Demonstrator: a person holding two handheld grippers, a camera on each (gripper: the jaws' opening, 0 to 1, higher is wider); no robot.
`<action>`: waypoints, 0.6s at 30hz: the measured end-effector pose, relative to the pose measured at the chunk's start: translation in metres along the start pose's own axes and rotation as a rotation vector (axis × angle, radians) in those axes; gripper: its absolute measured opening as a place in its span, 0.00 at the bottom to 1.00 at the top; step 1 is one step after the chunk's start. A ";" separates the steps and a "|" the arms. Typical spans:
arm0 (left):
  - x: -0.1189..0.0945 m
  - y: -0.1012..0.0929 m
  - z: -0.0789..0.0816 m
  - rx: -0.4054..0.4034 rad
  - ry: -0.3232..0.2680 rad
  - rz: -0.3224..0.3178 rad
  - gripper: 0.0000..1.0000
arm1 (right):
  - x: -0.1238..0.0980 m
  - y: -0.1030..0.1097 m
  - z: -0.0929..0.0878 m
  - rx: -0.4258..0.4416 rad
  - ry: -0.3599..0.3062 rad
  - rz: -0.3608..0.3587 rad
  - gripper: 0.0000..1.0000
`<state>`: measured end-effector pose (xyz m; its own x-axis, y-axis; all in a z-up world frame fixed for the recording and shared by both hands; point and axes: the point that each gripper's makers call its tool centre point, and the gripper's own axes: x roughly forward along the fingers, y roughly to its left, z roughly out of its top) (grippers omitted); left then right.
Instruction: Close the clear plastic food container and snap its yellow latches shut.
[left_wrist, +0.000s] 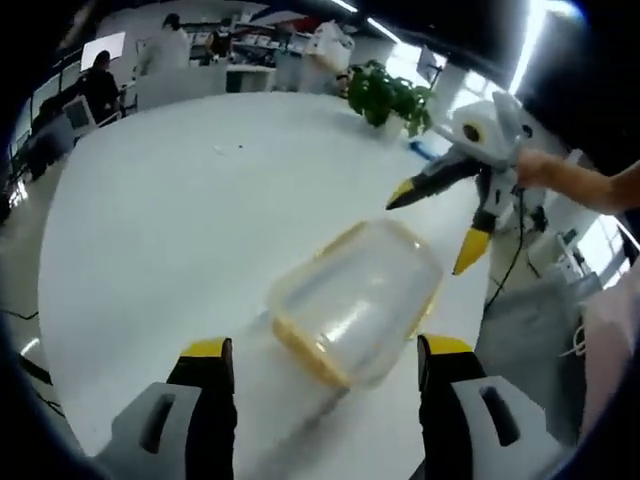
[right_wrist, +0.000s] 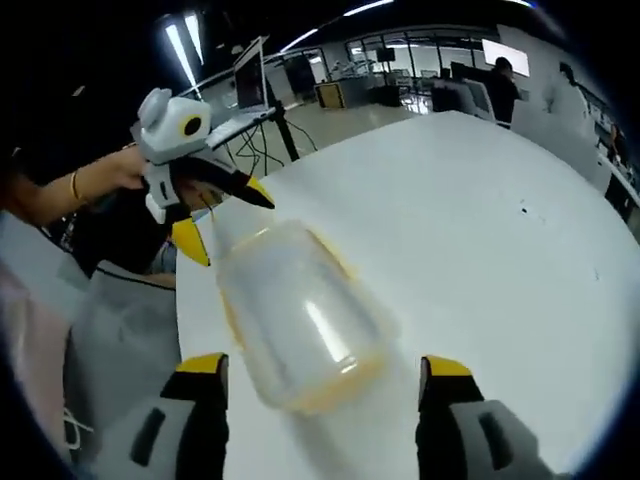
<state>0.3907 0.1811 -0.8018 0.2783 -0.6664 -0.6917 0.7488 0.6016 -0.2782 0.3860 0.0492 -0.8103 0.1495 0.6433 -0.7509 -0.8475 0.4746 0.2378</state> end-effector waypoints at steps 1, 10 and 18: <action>0.002 -0.004 0.000 0.017 -0.003 -0.018 0.76 | 0.001 0.001 0.001 -0.011 -0.004 0.008 0.78; 0.021 -0.009 -0.006 0.139 0.025 -0.009 0.85 | 0.013 0.006 0.002 -0.102 -0.017 0.021 0.81; 0.031 -0.009 -0.012 0.206 0.054 0.018 0.85 | 0.024 0.005 -0.003 -0.232 0.008 -0.009 0.86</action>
<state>0.3850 0.1602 -0.8291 0.2640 -0.6283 -0.7318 0.8525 0.5069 -0.1277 0.3835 0.0656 -0.8294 0.1541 0.6346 -0.7573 -0.9408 0.3285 0.0838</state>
